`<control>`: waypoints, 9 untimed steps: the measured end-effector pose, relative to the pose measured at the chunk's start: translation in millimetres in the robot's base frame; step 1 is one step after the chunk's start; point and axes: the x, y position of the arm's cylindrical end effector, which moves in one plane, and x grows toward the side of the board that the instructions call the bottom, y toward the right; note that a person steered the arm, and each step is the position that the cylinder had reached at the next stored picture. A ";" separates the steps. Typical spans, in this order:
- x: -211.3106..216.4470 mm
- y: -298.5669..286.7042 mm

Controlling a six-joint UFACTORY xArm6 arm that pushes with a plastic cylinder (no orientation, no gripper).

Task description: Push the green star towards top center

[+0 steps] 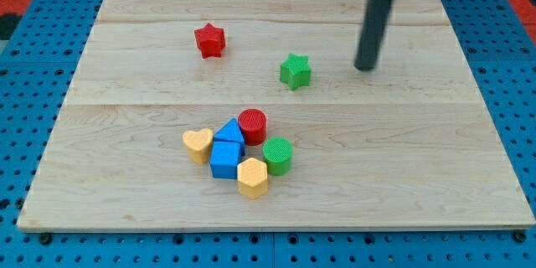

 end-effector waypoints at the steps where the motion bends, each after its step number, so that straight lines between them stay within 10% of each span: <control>1: 21.8 -102.5; 2: -50.9 -180.9; 4: 34.4 -195.4; 9: -44.3 -78.2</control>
